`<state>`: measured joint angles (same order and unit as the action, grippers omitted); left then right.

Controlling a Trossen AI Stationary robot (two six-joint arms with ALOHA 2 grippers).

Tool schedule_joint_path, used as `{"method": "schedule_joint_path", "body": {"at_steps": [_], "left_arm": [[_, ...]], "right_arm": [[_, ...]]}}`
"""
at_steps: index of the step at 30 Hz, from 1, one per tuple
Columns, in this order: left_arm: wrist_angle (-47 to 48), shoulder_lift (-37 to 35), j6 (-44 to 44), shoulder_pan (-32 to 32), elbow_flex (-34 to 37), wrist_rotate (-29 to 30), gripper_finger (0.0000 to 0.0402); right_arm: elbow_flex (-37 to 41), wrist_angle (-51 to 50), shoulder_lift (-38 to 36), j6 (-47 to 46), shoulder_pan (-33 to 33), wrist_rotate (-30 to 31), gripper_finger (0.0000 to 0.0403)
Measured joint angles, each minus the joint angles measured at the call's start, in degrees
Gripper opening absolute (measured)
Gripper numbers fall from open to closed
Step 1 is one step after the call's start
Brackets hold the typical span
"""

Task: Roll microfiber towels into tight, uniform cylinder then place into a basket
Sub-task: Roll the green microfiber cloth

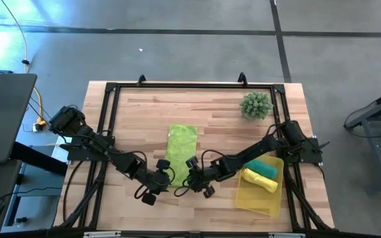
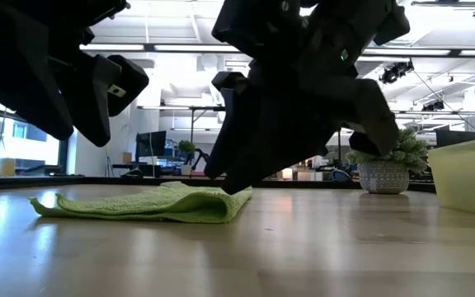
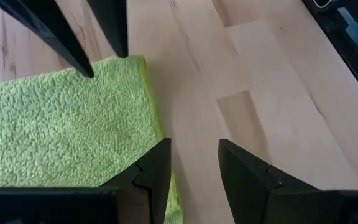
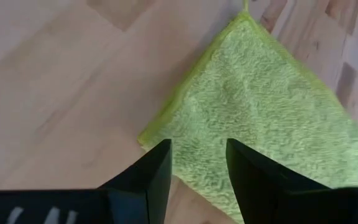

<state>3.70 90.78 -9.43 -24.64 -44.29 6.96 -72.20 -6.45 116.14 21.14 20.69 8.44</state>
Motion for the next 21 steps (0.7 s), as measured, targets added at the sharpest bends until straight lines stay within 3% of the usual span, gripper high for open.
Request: {"method": "schedule_joint_path", "body": {"at_steps": [12,21], "left_arm": [[-0.09,0.0,-0.59,0.0,0.0,0.11,0.0122],[-7.23,0.0,-13.97,0.01,0.0,0.63,0.0122]], "right_arm": [[-0.01,1.27,2.51,-4.77,-0.03,-1.98,0.0144],[-0.1,1.75,3.08,-8.81,-0.03,-2.03,0.0144]]}}
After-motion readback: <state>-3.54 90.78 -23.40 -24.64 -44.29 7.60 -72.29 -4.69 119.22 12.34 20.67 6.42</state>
